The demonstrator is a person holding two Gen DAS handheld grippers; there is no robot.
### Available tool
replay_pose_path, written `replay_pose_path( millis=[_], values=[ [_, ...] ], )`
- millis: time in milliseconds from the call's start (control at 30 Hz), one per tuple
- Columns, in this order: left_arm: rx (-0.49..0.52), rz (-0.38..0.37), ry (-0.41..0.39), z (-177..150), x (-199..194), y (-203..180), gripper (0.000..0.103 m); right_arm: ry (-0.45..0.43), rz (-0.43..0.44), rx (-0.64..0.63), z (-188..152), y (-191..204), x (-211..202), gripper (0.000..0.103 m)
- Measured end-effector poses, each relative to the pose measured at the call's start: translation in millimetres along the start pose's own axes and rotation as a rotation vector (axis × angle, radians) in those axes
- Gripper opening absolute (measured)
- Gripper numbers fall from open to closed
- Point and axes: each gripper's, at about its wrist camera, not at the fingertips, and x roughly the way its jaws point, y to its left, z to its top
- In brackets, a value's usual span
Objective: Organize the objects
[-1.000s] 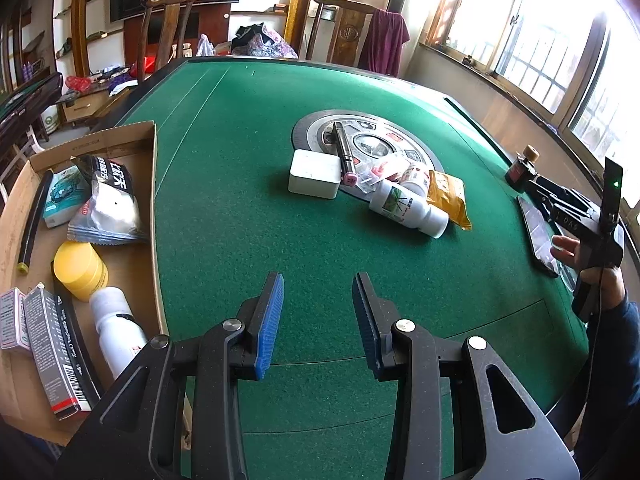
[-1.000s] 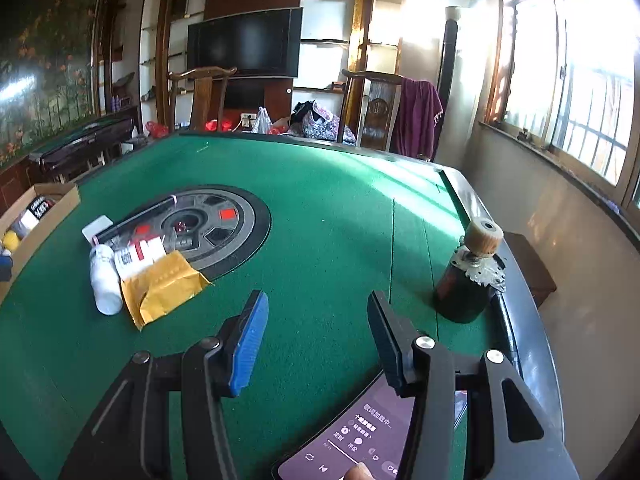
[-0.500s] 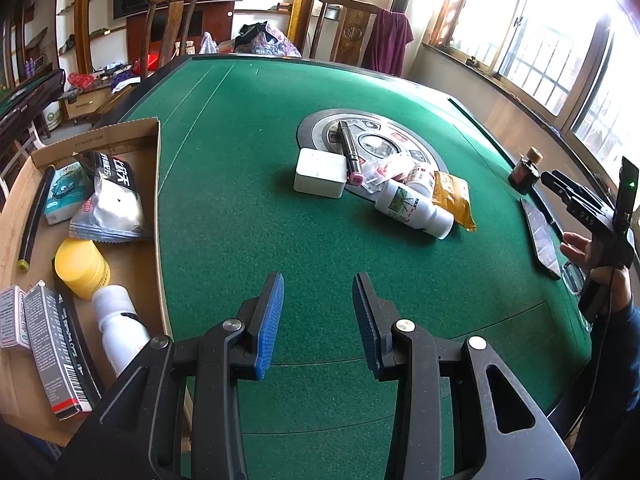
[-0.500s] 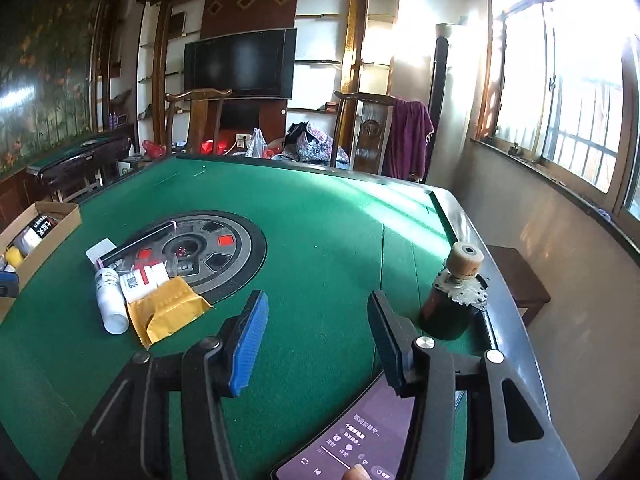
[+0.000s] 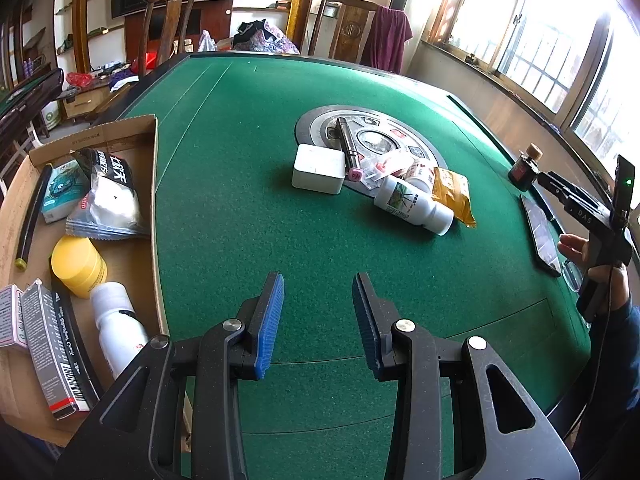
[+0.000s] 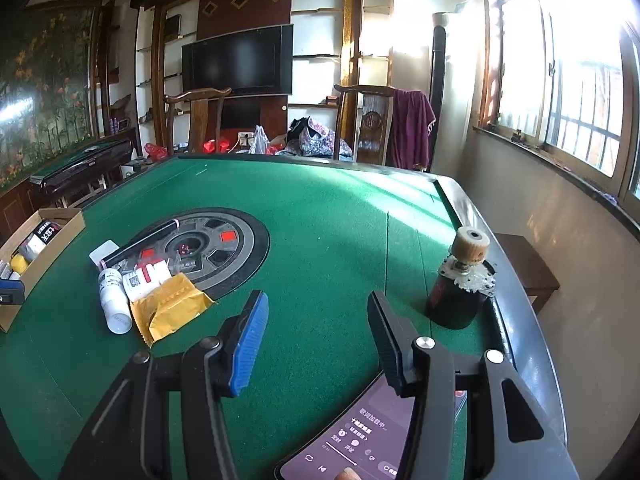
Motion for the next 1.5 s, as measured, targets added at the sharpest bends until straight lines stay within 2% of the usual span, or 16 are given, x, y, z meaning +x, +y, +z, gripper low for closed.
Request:
replay_pose_path(
  millis=[133,233,367,467,1267,1500],
  values=[
    [-0.001,-0.002,0.005,-1,2,0,0.035,0.037,0.002,-0.028,-7,7,12,0.052],
    [0.001,-0.004,0.007,-2,2,0,0.035,0.123,-0.021,-0.05,-14,10,30,0.052],
    [0.002,0.0,0.005,-2,0,0,0.035,0.008,0.019,0.015,-5,2,1,0.052],
    [-0.002,0.003,0.004,-1,0,1,0.035,-0.058,0.01,0.051,0,-6,-18,0.052],
    [0.01,0.003,0.012,-2,3,-5,0.035,-0.051,-0.015,0.148,-4,-36,-25,0.053],
    [0.01,0.002,0.013,-2,2,-5,0.035,-0.042,-0.007,0.127,-2,-35,-14,0.053]
  ],
)
